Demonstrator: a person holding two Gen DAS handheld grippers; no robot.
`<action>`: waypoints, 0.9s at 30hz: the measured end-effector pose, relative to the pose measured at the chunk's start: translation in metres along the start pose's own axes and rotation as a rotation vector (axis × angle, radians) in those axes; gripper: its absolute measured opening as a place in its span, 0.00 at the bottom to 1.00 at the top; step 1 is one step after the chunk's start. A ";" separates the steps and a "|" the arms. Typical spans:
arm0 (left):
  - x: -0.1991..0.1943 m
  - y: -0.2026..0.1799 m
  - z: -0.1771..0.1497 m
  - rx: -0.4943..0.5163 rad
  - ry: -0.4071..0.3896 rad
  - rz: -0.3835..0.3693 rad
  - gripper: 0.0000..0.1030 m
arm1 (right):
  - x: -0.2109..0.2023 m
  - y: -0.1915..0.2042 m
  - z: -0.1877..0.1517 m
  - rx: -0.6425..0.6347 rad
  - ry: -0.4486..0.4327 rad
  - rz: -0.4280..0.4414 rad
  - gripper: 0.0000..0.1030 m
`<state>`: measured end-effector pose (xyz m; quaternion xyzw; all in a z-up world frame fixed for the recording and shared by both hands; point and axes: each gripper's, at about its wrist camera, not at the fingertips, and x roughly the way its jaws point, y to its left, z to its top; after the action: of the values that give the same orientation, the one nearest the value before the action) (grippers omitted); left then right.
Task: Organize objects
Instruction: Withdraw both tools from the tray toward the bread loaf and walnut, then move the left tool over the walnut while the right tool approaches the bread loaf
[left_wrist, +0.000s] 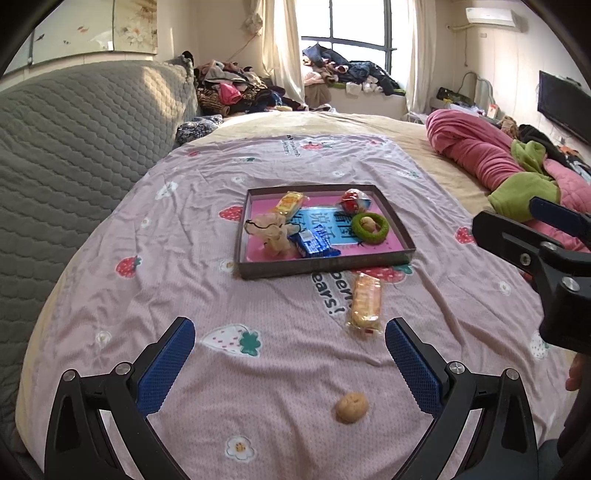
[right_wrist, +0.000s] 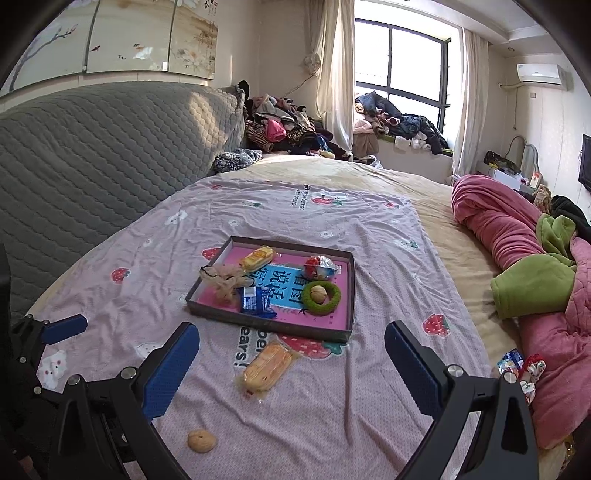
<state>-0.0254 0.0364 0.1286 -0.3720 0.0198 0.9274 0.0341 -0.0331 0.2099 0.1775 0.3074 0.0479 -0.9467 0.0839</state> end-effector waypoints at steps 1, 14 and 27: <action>-0.001 0.000 -0.003 -0.001 0.006 -0.004 1.00 | -0.001 0.001 -0.002 0.001 0.001 0.003 0.98; 0.014 -0.008 -0.043 0.019 0.072 -0.002 1.00 | 0.009 0.006 -0.027 0.002 0.058 0.004 0.98; 0.041 -0.020 -0.086 0.055 0.127 -0.025 1.00 | 0.044 0.014 -0.056 -0.014 0.136 0.003 0.99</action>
<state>0.0058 0.0529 0.0385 -0.4293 0.0429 0.9005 0.0546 -0.0334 0.1986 0.1061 0.3706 0.0599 -0.9231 0.0839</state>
